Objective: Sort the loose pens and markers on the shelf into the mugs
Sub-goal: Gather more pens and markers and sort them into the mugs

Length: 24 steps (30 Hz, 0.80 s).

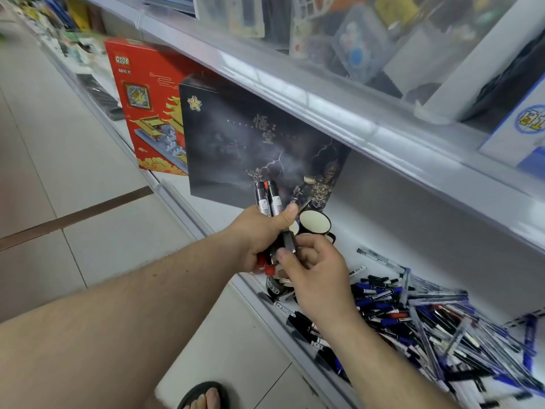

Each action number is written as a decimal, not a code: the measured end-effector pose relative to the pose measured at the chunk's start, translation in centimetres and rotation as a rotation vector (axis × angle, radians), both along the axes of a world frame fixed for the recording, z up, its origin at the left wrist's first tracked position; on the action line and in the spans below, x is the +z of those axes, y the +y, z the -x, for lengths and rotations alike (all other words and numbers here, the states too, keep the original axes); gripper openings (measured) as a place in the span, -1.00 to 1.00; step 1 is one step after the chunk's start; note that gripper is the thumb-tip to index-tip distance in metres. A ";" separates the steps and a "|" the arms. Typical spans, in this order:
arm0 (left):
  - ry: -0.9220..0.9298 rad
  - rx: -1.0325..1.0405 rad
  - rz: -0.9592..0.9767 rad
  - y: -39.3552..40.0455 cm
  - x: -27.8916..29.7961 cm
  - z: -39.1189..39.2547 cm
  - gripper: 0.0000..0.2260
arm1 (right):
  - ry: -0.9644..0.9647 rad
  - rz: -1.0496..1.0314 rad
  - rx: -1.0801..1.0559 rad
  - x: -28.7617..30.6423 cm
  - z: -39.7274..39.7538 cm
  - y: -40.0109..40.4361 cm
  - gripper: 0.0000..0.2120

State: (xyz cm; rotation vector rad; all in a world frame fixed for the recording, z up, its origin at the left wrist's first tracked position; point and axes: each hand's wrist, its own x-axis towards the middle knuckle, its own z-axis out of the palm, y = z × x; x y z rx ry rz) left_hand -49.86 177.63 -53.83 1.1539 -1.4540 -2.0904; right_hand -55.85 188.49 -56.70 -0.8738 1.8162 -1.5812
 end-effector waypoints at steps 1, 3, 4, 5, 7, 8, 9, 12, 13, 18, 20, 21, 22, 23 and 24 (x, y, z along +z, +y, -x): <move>-0.005 0.009 0.004 -0.3 0.0 -0.1 -0.72 | -0.038 -0.001 -0.027 0.0 0.1 -0.1 -0.90; -0.021 0.044 0.029 -1.1 0.1 -0.6 -0.74 | -0.078 0.001 -0.160 -0.5 1.4 -0.5 -0.87; -0.053 0.066 0.056 -1.7 0.1 -0.9 -0.75 | -0.073 0.020 -0.241 -0.8 2.4 -0.9 -0.81; -0.100 0.086 0.090 -2.4 0.0 -1.3 -0.77 | -0.039 0.030 -0.306 -1.4 3.5 -1.4 -0.77; -0.199 0.126 0.141 -3.6 -0.3 -2.2 -0.85 | 0.142 -0.047 -0.340 -2.8 5.6 -2.7 -0.74; -0.226 0.145 0.143 -4.0 -0.5 -2.5 -0.87 | 0.261 -0.131 -0.317 -3.7 6.2 -3.3 -0.76; -0.238 0.159 0.129 -4.3 -0.7 -2.8 -0.88 | 0.381 -0.212 -0.283 -4.6 6.6 -4.0 -0.79; -0.242 0.180 0.085 -4.7 -1.0 -3.3 -0.89 | 0.607 -0.334 -0.170 -7.6 7.1 -6.5 -0.76; -0.231 0.187 0.072 -4.8 -1.1 -3.3 -0.88 | 0.642 -0.351 -0.134 -8.5 7.0 -7.4 -0.75; -0.159 0.208 -0.033 -4.8 -1.8 -3.4 -0.86 | 0.701 -0.438 -0.004 -12.3 6.1 -11.3 -0.72; -0.147 0.204 -0.073 -4.8 -2.2 -3.3 -0.86 | 0.682 -0.509 0.038 -13.4 5.9 -12.0 -0.66; -0.134 0.206 -0.096 -4.9 -2.4 -3.3 -0.87 | 0.686 -0.573 0.090 -13.9 6.0 -12.3 -0.63; -0.120 0.206 -0.117 -5.0 -2.6 -3.3 -0.89 | 0.686 -0.646 0.150 -14.0 6.0 -12.4 -0.60; -0.108 0.208 -0.140 -5.1 -2.6 -3.2 -0.91 | 0.668 -0.680 0.184 -13.9 5.9 -12.4 -0.57; -0.101 0.206 -0.161 -5.1 -2.6 -3.1 -0.94 | 0.646 -0.688 0.176 -13.6 5.8 -12.4 -0.55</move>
